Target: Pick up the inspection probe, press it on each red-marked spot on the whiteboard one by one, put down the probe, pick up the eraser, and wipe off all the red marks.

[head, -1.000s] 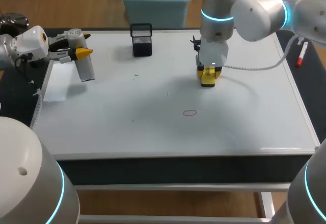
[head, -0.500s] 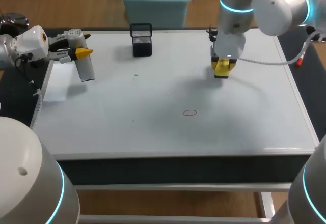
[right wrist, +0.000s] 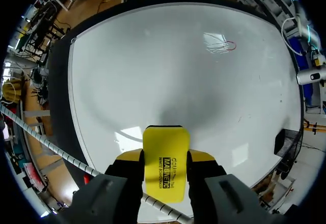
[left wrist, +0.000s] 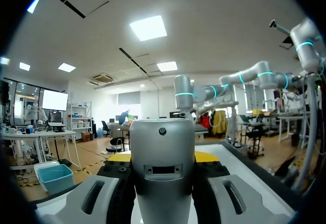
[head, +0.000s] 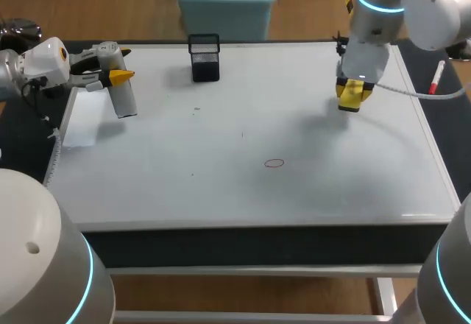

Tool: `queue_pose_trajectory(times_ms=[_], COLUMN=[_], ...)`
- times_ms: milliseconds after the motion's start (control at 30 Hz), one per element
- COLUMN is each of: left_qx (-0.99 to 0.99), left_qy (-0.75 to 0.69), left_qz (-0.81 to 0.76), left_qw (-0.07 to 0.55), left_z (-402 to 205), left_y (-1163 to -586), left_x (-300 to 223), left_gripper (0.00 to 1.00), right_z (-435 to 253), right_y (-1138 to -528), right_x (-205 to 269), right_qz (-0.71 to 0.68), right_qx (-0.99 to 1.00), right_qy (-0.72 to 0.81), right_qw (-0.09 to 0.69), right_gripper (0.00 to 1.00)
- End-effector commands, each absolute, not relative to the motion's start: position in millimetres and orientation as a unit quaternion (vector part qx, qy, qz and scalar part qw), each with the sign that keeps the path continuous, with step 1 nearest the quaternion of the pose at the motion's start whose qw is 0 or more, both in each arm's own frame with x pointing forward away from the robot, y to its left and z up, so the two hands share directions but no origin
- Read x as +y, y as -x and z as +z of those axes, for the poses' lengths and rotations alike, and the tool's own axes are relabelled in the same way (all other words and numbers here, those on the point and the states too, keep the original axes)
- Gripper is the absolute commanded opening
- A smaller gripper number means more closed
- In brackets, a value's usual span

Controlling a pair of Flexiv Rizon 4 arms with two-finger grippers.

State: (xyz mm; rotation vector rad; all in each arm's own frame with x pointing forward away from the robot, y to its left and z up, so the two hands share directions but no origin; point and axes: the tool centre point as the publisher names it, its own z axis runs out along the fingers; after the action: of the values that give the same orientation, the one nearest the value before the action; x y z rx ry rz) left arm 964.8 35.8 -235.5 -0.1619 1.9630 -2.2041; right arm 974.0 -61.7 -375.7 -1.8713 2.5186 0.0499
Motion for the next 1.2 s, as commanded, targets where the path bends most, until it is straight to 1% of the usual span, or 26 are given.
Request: queue_pose_trajectory(times_ms=[33, 233, 767, 1200], left_qx=[0.661, 0.661, 0.661, 0.661], left_qy=[0.055, 0.055, 0.055, 0.055], left_qz=[-0.742, -0.742, -0.742, -0.742], left_qw=[0.095, 0.095, 0.095, 0.095], left_z=[-234, -234, -234, -234], left_y=[-964, -964, -964, -964], left_x=[35, 35, 35, 35], left_gripper=[0.00, 0.00, 0.00, 0.00], right_z=[-376, -375, -378, -376], right_y=[-969, -966, -961, -959], right_x=[-81, -97, -122, -126], right_qz=[0.018, 0.020, 0.027, 0.025], right_qx=[0.806, 0.812, 0.815, 0.818], right_qy=[0.591, 0.583, 0.579, 0.575], right_qw=[0.003, 0.000, -0.009, -0.004], right_gripper=[0.00, 0.00, 0.00, 0.00])
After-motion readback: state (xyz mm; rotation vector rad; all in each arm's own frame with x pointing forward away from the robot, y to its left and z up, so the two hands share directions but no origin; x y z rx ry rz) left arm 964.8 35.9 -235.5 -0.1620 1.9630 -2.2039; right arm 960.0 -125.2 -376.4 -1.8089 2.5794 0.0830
